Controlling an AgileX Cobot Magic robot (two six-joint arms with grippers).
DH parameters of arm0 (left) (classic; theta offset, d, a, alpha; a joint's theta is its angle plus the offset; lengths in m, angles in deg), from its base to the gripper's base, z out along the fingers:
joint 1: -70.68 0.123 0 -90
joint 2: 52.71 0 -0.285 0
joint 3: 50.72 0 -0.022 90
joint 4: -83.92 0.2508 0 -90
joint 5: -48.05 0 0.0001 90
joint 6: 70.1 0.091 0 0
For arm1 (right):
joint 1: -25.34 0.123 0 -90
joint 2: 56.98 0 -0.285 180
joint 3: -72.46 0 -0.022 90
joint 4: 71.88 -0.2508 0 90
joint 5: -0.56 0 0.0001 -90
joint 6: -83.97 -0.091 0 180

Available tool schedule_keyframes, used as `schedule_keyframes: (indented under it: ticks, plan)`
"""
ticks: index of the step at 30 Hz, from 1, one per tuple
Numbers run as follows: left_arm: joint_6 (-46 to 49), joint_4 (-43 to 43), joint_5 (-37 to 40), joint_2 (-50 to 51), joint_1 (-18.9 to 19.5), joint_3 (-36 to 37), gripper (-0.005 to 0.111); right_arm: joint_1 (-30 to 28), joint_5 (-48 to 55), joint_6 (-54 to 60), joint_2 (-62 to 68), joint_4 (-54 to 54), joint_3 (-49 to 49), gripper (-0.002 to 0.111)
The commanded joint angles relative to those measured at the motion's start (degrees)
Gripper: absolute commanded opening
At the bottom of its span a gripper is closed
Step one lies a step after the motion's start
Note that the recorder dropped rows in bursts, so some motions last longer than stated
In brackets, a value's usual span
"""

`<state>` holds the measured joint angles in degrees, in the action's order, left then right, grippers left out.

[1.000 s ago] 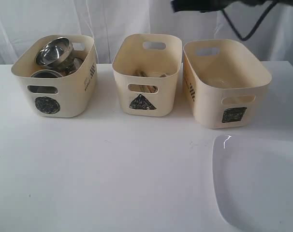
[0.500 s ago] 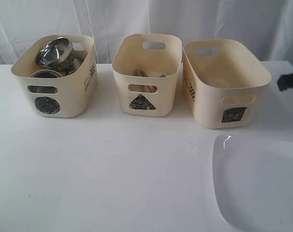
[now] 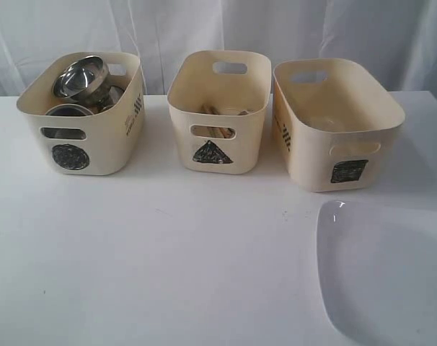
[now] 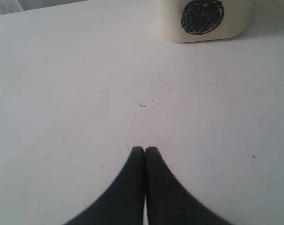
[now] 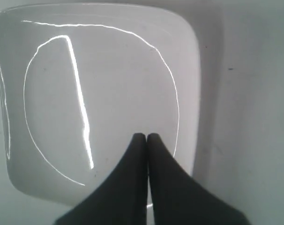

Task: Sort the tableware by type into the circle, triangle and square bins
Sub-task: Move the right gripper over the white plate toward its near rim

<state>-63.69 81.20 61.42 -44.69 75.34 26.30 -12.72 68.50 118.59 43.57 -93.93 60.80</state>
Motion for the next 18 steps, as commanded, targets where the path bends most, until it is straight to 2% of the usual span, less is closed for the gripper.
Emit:
schedule_keyframes:
  ticks: [1,6,8,14,18]
  plan:
    - [-0.15,-0.65,-0.09,-0.24,-0.28,0.20,0.000,0.31,-1.79,9.85,4.24,-3.61,-0.83,0.013]
    - [-0.15,-0.65,-0.09,-0.24,-0.28,0.20,0.000,0.35,-8.50,16.37,9.31,-8.03,-0.83,0.053]
    - [-0.15,-0.65,-0.09,-0.24,-0.28,0.20,0.000,0.35,-12.67,18.92,11.21,-10.91,-0.83,0.064]
    - [-0.15,-0.65,-0.09,-0.24,-0.28,0.20,0.000,0.35,-22.13,30.25,16.41,-14.27,-0.83,0.066]
    - [-0.15,-0.65,-0.09,-0.24,-0.28,0.20,0.000,0.35,-22.67,34.89,19.00,-16.65,-0.83,0.066]
